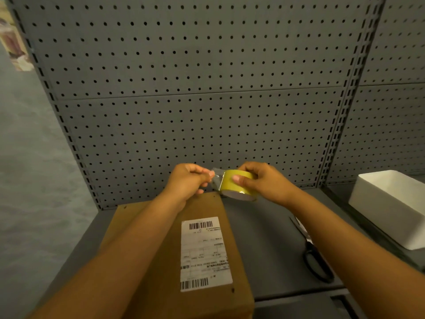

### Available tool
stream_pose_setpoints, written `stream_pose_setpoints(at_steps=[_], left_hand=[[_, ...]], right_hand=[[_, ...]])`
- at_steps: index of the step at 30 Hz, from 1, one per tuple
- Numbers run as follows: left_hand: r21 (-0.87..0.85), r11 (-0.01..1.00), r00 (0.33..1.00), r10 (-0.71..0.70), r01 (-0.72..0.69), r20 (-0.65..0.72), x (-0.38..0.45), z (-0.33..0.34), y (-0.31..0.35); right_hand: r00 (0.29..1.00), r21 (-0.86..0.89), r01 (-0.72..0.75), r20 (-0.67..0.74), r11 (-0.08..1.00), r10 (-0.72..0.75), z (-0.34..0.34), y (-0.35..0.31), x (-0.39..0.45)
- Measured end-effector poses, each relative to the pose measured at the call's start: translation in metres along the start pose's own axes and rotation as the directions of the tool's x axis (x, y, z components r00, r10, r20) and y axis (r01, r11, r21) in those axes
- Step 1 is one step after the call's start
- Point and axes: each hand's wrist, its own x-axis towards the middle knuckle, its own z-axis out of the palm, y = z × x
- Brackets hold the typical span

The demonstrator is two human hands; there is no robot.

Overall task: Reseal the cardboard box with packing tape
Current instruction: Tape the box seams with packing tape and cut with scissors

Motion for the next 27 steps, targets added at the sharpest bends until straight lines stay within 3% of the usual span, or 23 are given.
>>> stream_pose_setpoints(at_steps=[11,15,27], left_hand=[[0.107,0.981,0.986,-0.166,0.162,0.028,0.014,0.005,-0.012],[0.174,0.958,0.972,-0.234,0.227,0.022,0.015,0.008,-0.014],[0.277,0.928,0.967,-0.256,0.249,-0.013,0.01,0.008,-0.015]], right_hand=[[0.993,0.077,-0.082,-0.074,0.994,0.088,0.012,0.017,0.027],[0.997,0.008,-0.078,-0.003,0.997,0.078,0.016,0.025,0.037],[0.994,0.0,-0.055,0.09,0.998,0.055,0.022,0.034,0.043]])
